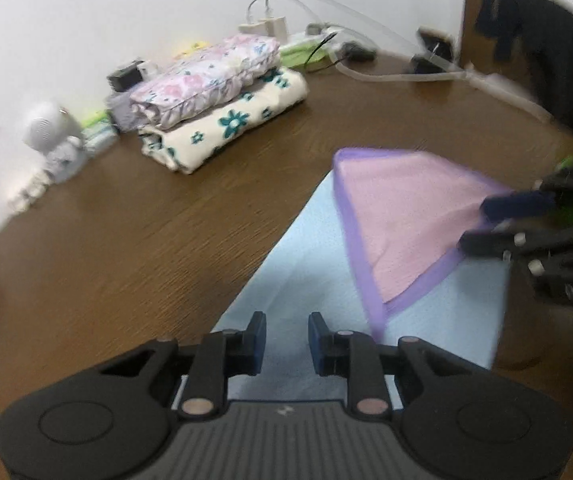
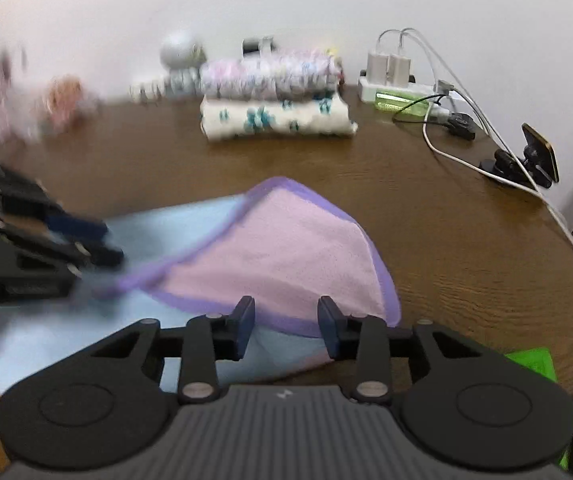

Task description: Fold clothes

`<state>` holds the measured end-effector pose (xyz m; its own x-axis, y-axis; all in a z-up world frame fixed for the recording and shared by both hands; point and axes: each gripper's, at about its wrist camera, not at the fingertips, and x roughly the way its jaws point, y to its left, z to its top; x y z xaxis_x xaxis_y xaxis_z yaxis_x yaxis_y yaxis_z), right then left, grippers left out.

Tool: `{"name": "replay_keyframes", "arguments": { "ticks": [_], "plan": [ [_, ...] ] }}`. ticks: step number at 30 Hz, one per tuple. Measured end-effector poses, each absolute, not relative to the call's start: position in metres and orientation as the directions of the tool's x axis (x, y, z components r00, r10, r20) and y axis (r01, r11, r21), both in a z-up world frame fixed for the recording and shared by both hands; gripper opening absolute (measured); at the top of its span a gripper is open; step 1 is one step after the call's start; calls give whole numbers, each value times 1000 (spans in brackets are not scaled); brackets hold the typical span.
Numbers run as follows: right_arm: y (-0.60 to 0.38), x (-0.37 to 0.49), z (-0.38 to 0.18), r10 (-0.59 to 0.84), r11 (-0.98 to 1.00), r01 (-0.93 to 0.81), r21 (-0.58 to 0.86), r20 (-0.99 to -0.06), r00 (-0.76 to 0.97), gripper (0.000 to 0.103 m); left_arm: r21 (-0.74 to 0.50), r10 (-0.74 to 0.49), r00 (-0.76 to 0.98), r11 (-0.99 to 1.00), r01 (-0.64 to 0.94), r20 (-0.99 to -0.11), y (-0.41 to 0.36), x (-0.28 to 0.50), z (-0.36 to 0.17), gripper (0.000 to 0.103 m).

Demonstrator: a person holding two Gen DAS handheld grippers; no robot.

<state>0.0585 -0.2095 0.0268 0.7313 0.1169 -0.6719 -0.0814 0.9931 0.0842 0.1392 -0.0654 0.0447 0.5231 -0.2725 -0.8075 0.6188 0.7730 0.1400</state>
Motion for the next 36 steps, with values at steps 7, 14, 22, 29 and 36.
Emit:
{"name": "replay_keyframes", "arguments": {
  "ticks": [7,14,22,29,36],
  "plan": [
    [-164,27,19,267,956,-277,94,-665,697,37,66,-298,454,774,630,-840,-4,160,39,54],
    [-154,33,13,224,956,-294,15,-682,697,35,10,-326,491,826,564,-808,4,148,31,47],
    [-208,74,12,87,994,-110,10,-681,727,36,26,-275,493,854,520,-825,-37,139,35,37],
    [-222,42,17,236,969,-126,212,-646,726,35,4,-289,492,859,512,-821,-21,154,32,15],
    [-191,47,13,200,978,-183,97,-668,716,8,82,-258,538,846,527,-803,-38,154,30,2]
  ]
}}
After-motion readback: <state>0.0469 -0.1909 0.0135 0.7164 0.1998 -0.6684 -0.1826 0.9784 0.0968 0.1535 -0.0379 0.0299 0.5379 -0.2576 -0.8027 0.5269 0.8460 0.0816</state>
